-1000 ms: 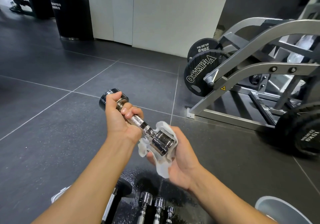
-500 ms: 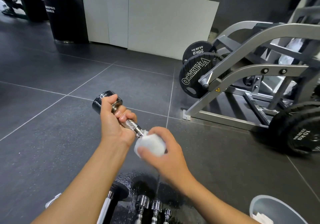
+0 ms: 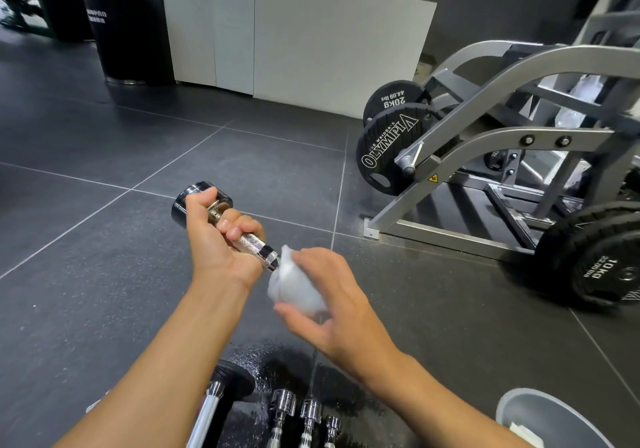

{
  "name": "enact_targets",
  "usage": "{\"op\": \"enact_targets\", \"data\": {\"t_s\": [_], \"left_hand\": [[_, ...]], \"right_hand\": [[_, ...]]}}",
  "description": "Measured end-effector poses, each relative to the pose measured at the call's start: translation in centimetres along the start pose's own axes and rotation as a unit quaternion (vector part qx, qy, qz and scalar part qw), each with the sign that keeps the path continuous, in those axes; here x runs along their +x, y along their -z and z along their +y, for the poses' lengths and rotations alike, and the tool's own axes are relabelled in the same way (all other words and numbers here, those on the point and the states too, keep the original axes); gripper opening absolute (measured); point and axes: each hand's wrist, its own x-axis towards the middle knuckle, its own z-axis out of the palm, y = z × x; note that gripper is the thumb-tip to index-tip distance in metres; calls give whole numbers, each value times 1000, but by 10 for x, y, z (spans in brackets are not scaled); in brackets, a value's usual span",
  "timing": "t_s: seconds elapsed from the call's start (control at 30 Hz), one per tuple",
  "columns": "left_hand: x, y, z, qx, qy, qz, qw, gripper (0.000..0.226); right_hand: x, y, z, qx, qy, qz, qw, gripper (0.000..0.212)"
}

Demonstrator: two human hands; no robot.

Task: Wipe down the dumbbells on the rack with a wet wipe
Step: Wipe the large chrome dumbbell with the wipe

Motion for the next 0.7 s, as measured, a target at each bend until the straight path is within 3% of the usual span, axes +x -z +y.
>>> {"op": "enact_targets", "data": {"t_s": [0.07, 0.1, 0.13, 0.2, 0.23, 0.3, 0.33, 0.37, 0.4, 0.53, 0.7], "left_hand": [[-1, 0, 0, 5, -4, 3, 1000, 38], [-1, -1, 0, 10, -8, 5, 1000, 37], [-1, -1, 0, 17, -12, 7, 1000, 36], [-1, -1, 1, 29, -20, 13, 999, 35], [-1, -1, 1, 30, -21, 15, 999, 34], [-2, 0, 2, 23, -14, 14, 1000, 34], [-2, 0, 1, 18, -10, 13, 1000, 34], [-2, 0, 2, 15, -9, 13, 1000, 34], [-2, 0, 2, 15, -10, 15, 1000, 34], [-1, 1, 3, 12, -13, 15, 1000, 33], [3, 1, 4, 14, -23, 20, 999, 32]], "right_hand": [[-3, -2, 7, -64, 68, -12, 996, 58], [-5, -5, 7, -61, 58, -11, 996, 58], [-4, -8, 5, -34, 20, -5, 999, 58], [1, -8, -7, 108, -136, 4, 985, 53], [5, -5, -13, 236, -231, -8, 944, 47], [10, -3, -20, 496, -370, -44, 785, 39], [12, -2, -22, 569, -418, -57, 706, 40], [12, 0, -24, 601, -453, -63, 655, 43], [12, 0, -25, 602, -475, -73, 637, 49], [11, 1, -28, 556, -492, -72, 666, 54], [11, 10, -32, 492, -493, -50, 716, 43]]}}
